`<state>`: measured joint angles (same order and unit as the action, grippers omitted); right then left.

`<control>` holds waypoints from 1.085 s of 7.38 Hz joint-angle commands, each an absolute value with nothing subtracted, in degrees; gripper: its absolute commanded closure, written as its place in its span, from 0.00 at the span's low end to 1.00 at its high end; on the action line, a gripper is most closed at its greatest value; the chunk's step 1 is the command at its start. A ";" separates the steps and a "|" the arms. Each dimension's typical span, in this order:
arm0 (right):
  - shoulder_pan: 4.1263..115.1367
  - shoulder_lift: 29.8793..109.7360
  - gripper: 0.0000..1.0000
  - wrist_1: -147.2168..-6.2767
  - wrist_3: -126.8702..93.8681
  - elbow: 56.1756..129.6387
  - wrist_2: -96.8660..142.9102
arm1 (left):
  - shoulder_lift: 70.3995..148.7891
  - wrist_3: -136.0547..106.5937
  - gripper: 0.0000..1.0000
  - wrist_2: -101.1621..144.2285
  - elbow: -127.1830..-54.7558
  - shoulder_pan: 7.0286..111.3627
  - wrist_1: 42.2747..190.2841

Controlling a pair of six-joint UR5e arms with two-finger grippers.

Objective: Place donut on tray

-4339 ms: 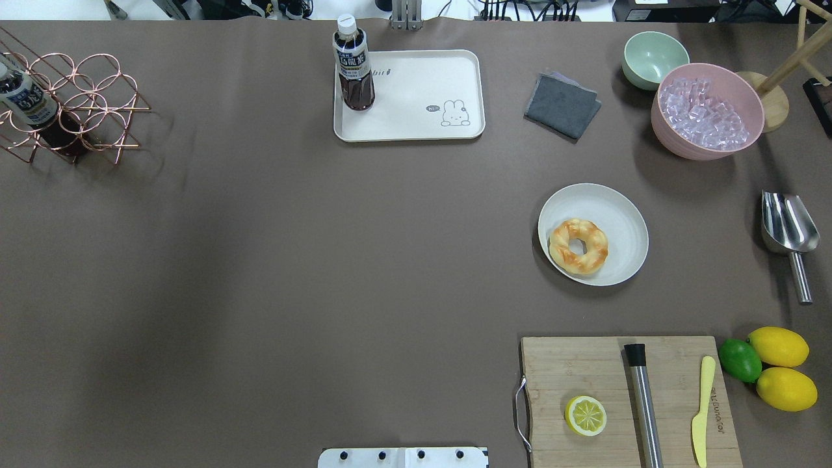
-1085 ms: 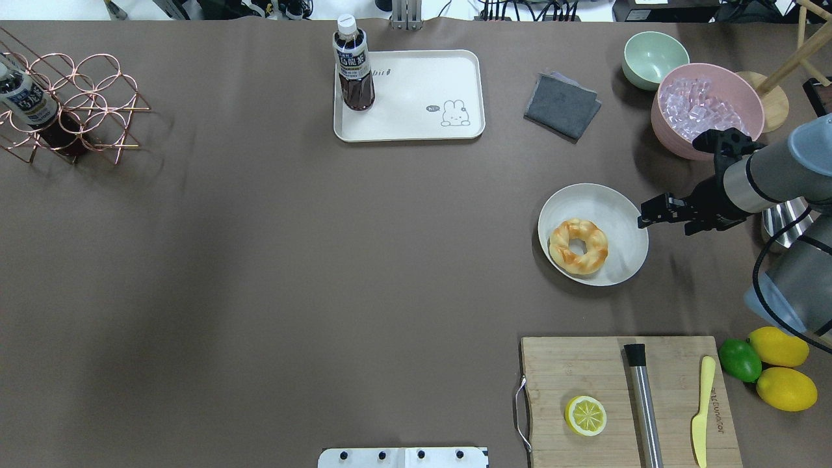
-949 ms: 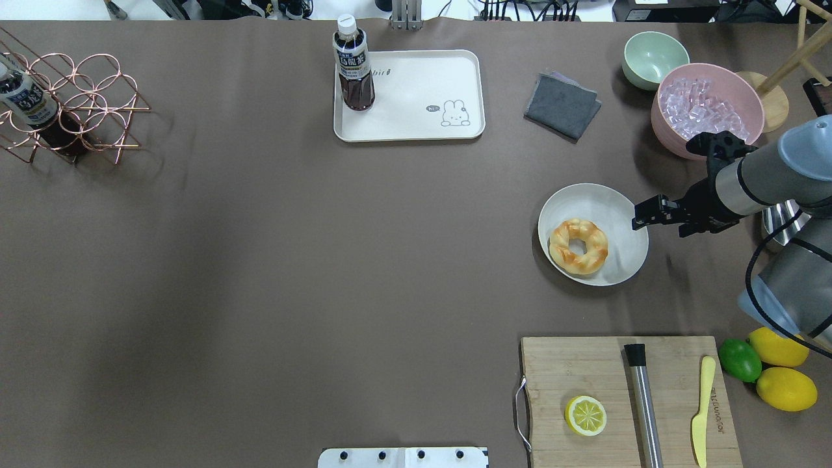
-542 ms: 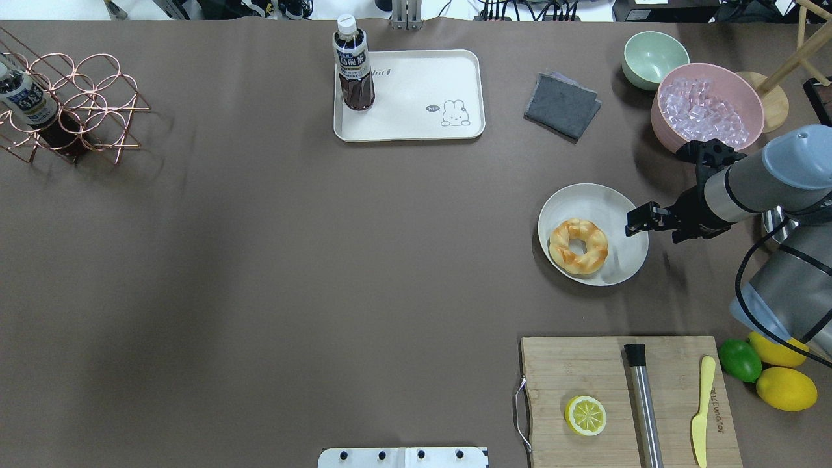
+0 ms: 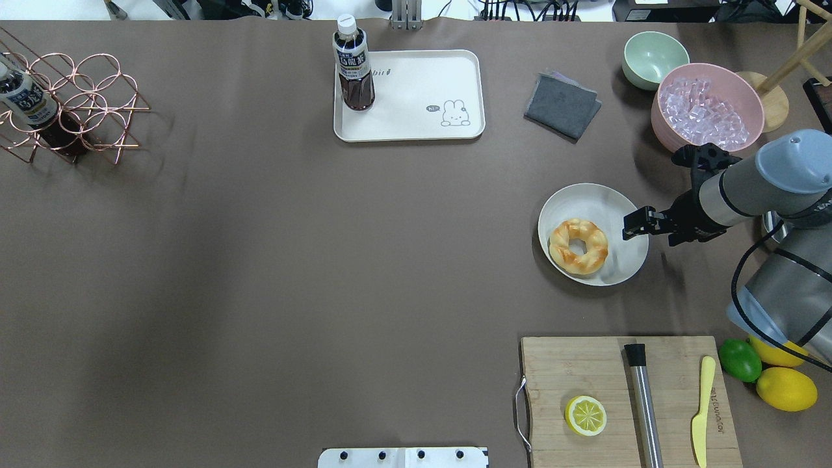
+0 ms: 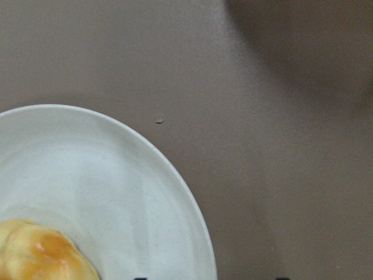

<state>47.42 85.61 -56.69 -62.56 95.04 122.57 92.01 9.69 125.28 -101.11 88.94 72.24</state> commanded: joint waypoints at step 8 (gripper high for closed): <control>47.64 83.07 1.00 -55.11 -68.89 98.09 123.22 | 92.37 9.67 0.02 125.24 -100.99 88.77 72.16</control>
